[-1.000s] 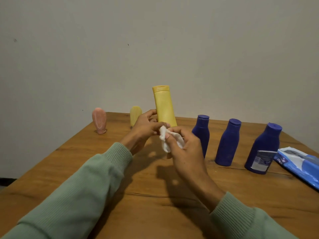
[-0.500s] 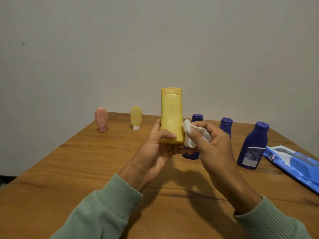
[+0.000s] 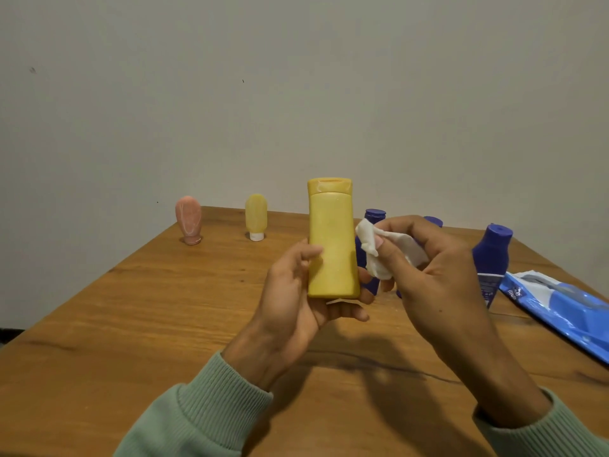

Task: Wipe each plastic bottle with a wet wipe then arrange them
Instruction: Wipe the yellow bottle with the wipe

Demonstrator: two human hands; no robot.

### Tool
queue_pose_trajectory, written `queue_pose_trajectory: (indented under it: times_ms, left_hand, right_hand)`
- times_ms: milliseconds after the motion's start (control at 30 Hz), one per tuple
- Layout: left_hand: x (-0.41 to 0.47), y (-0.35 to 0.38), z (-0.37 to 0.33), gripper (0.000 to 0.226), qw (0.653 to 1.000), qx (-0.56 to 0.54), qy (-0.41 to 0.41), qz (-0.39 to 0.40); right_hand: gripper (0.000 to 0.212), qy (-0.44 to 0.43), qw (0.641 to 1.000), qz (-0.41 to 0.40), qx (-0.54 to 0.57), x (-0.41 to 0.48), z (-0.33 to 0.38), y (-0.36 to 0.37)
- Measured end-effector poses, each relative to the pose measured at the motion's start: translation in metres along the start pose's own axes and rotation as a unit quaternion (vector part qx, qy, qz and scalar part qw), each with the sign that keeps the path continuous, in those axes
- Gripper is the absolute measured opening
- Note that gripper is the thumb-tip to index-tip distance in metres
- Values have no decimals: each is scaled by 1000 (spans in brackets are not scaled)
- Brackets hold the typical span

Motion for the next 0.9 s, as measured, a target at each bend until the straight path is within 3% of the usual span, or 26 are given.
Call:
queue_pose_trajectory:
  times_ms: [133,367,900]
  left_hand:
    - [2,1,7,61,999,-16,-30,15]
    - [6,-7,13,53,998,-4,-35,-59]
    - [3,-3,26,52,991,-28,-60,-117]
  right_hand:
    - [15,8,1000,27,5,-4,-2,3]
    - [11,7,999,42,-28,-9,-16,8]
    - [24,-6,992,92,-89,-21,-25,1]
Point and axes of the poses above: each hand's wrist, its own x-axis towards the middle knuckle, its own y-axis out of the palm, z = x × y, the point moved 5 cm from there along x, towards the middle knuckle, and after that the axes turned 2 degrees about -y, right-handed, at the moved point
